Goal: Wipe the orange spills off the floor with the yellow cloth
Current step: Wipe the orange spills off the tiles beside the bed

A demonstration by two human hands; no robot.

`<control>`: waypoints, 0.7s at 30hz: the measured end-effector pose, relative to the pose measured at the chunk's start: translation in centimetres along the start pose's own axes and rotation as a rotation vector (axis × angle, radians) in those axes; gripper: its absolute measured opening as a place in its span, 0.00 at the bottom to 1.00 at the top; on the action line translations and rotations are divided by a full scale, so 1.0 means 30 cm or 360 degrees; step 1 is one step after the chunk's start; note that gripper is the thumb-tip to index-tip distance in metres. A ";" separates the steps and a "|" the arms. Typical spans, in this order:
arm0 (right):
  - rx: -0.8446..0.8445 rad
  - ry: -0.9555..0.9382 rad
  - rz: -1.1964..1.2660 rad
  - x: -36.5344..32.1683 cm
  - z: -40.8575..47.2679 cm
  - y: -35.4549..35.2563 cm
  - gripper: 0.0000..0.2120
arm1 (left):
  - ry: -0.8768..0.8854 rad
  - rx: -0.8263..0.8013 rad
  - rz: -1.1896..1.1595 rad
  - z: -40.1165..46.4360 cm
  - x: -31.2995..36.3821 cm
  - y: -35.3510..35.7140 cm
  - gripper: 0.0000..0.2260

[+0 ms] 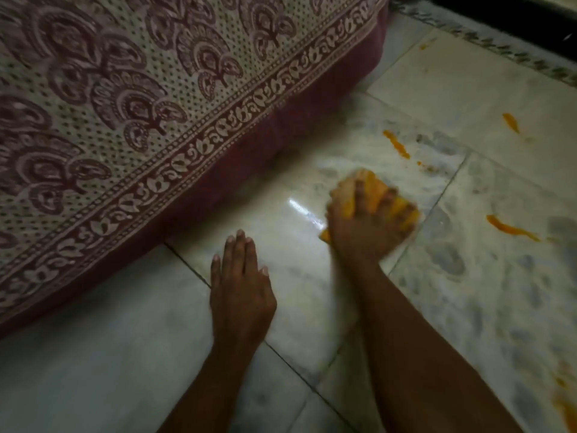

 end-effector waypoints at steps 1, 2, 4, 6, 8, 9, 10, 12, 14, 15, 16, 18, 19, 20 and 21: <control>0.0020 -0.0092 0.0062 -0.072 0.012 0.031 0.35 | -0.0006 0.0004 -0.0011 -0.001 -0.001 0.003 0.27; 0.0086 -0.0273 0.0144 -0.127 -0.001 0.046 0.32 | -0.0018 0.0008 -0.0015 0.001 -0.011 0.000 0.28; 0.0140 -0.0726 0.0169 -0.130 -0.087 0.022 0.30 | 0.0007 0.0013 -0.0052 0.011 -0.009 -0.007 0.29; 0.0125 -0.1014 0.0278 -0.023 -0.184 -0.038 0.29 | 0.0015 -0.0013 -0.0063 0.036 -0.008 -0.010 0.29; 0.0116 -0.1070 0.0267 0.150 -0.241 -0.106 0.30 | 0.0078 -0.0065 -0.0066 0.092 0.038 -0.011 0.30; 0.0121 -0.1006 0.0206 0.229 -0.232 -0.138 0.31 | 0.0116 -0.0094 -0.0080 0.136 0.079 -0.017 0.31; 0.0088 -0.0871 0.0132 0.286 -0.200 -0.151 0.32 | 0.0120 -0.0122 -0.0096 0.174 0.117 -0.011 0.31; 0.0103 -0.0406 -0.0040 0.336 -0.085 -0.121 0.34 | 0.0069 -0.0154 -0.0080 0.223 0.183 0.014 0.31; 0.0212 0.0020 0.0033 0.277 0.042 -0.104 0.36 | 0.0008 -0.0059 -0.0010 0.234 0.229 0.055 0.29; 0.0137 0.0115 0.0088 0.204 0.102 -0.079 0.37 | -0.0014 -0.0005 0.0036 0.231 0.239 0.076 0.29; 0.0020 0.0136 0.0093 0.127 0.148 -0.041 0.37 | -0.0030 0.0038 0.0068 0.224 0.242 0.094 0.29; -0.0010 -0.0083 0.0094 -0.003 0.183 0.025 0.34 | -0.0079 0.0045 0.0071 0.221 0.236 0.125 0.31; 0.0122 -0.0294 0.0138 -0.051 0.171 0.039 0.32 | -0.0100 0.0055 0.0059 0.221 0.231 0.129 0.31; 0.0196 -0.0521 0.0164 -0.072 0.143 0.047 0.31 | -0.0103 0.0072 0.0063 0.225 0.228 0.125 0.31; 0.0202 -0.0719 0.0153 -0.060 0.097 0.044 0.30 | -0.0096 0.0078 0.0079 0.223 0.226 0.125 0.31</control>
Point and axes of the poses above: each hand's wrist, its own z-axis towards the middle knuckle, its own y-axis out of the palm, x = y × z, the point moved 4 cm from there along z, towards the middle knuckle, and after that the axes turned 1 degree about z, right-handed, at the moved point
